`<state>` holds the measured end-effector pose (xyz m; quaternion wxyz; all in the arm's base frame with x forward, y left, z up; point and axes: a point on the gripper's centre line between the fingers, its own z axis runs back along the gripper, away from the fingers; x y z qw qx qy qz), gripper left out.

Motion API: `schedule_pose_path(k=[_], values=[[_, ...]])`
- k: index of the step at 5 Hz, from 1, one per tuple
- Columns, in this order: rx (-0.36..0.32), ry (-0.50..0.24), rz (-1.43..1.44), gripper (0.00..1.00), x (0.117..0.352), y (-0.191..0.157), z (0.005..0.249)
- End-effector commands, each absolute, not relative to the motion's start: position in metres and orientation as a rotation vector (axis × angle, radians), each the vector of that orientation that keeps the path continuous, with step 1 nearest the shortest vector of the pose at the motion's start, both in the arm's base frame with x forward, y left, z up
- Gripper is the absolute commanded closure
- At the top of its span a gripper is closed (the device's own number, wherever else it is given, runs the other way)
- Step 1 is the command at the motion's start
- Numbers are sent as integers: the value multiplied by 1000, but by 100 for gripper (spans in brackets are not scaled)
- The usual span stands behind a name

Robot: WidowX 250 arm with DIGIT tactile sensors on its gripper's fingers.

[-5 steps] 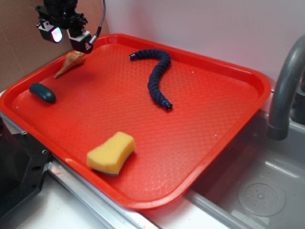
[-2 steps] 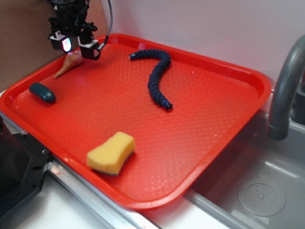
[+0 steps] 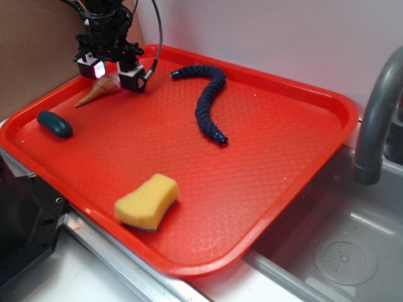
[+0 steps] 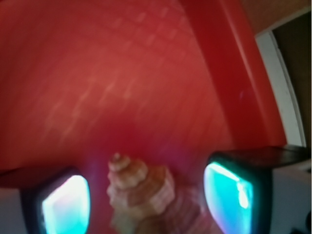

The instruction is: Grab the shell.

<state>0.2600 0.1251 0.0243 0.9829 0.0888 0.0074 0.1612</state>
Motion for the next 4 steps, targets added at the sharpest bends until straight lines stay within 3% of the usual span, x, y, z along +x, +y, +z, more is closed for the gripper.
schedule_pose_path(k=[1, 4], values=[[167, -48, 323, 0, 283, 125, 26], [-23, -54, -51, 0, 272, 122, 24]])
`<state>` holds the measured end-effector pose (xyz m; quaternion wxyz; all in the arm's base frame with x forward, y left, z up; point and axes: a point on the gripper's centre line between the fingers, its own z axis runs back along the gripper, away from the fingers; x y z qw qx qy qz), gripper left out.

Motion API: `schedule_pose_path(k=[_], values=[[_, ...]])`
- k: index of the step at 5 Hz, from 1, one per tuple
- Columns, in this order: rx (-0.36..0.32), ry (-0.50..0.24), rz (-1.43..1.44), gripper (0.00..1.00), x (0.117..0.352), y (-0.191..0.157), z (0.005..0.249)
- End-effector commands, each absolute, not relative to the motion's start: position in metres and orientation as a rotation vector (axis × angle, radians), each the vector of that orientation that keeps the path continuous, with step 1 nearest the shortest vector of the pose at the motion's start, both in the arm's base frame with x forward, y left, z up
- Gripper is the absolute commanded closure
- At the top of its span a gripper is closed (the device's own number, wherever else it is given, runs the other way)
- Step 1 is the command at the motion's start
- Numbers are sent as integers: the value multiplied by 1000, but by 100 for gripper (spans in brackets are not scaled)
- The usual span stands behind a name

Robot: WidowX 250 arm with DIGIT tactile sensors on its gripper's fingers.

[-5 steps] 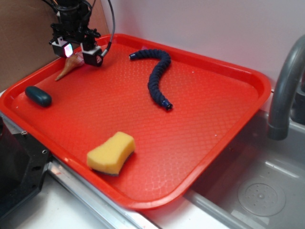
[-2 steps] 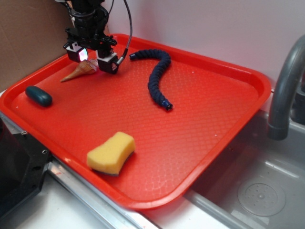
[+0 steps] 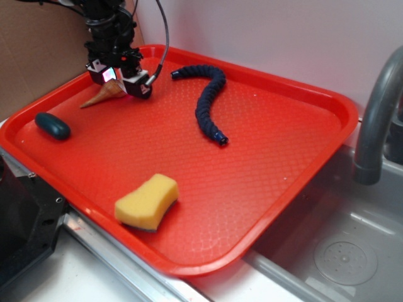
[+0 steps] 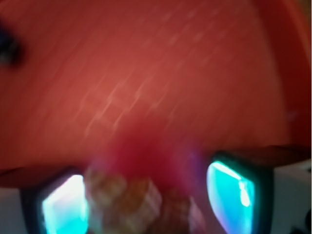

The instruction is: Grab the shell.

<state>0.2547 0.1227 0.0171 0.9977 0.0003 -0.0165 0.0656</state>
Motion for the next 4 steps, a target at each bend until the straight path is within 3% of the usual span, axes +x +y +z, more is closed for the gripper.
schedule_pose_path(k=[1, 2, 3, 4], values=[[-22, -29, -59, 0, 273, 117, 21], [-22, -40, -31, 39, 273, 117, 18], [-16, -60, -3, 100, 271, 118, 17], [-10, -72, 35, 100, 269, 109, 35]])
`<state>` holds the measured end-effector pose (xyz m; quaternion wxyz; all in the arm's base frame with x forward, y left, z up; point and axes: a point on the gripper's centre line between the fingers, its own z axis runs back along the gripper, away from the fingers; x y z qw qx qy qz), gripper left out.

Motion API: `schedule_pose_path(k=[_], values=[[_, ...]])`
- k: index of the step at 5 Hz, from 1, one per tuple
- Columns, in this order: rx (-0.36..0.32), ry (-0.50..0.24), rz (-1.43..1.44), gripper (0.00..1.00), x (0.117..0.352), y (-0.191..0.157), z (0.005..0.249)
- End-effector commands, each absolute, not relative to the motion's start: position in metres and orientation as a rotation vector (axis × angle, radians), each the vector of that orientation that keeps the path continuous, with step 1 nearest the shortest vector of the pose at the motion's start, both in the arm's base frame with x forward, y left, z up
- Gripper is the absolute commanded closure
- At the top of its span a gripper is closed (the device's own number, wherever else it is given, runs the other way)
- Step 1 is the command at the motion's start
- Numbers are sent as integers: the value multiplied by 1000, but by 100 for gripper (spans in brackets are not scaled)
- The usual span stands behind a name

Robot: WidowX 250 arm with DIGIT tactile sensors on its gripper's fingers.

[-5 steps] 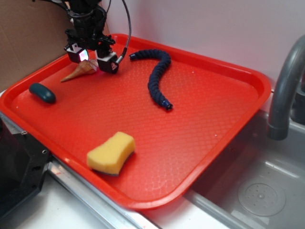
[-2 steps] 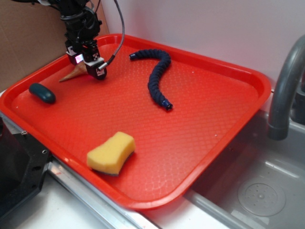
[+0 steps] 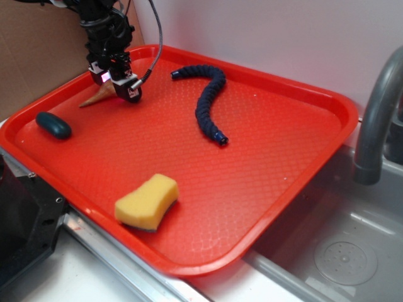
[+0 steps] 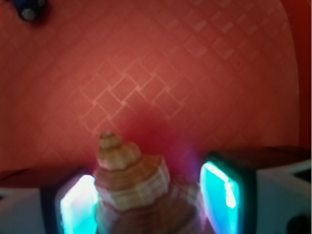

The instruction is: Grab the shell.

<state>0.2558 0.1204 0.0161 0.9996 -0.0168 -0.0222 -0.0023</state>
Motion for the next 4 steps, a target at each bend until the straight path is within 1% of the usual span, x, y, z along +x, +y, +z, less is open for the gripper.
schedule_pose_path(k=[1, 2, 3, 4], values=[[31, 2, 70, 100, 259, 59, 83], [170, -44, 246, 100, 243, 3, 127], [81, -22, 271, 100, 230, -18, 167], [66, -26, 300, 100, 227, -10, 182]])
